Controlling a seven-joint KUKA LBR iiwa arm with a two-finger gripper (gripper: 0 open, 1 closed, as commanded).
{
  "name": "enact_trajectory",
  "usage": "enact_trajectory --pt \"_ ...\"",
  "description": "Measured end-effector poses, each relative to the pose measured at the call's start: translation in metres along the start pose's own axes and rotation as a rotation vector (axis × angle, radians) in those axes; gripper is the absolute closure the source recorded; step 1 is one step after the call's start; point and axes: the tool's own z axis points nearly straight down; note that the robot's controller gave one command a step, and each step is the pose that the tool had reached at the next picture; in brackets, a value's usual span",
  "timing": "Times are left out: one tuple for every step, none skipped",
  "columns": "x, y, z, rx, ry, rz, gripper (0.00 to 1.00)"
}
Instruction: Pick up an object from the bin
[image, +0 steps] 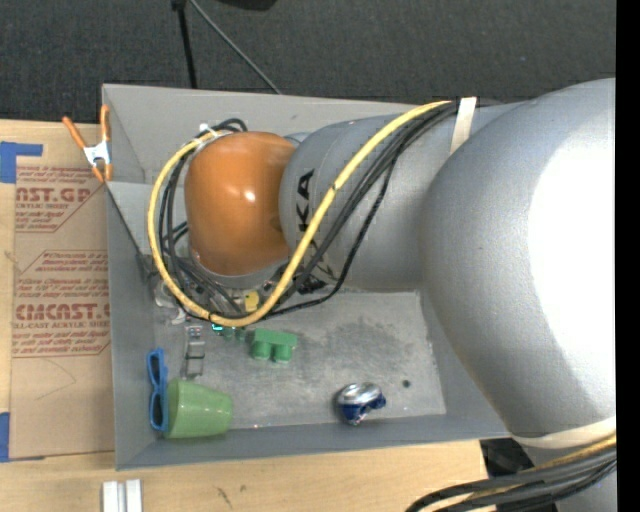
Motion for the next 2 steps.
enact_trajectory --pt "0.0394 -0.0188 0.0618 -0.003 -0.012 -0.06 0.0" --pt "0.0339 -0.0223 0.0591 -0.002 -0.027 -0.055 1.0"
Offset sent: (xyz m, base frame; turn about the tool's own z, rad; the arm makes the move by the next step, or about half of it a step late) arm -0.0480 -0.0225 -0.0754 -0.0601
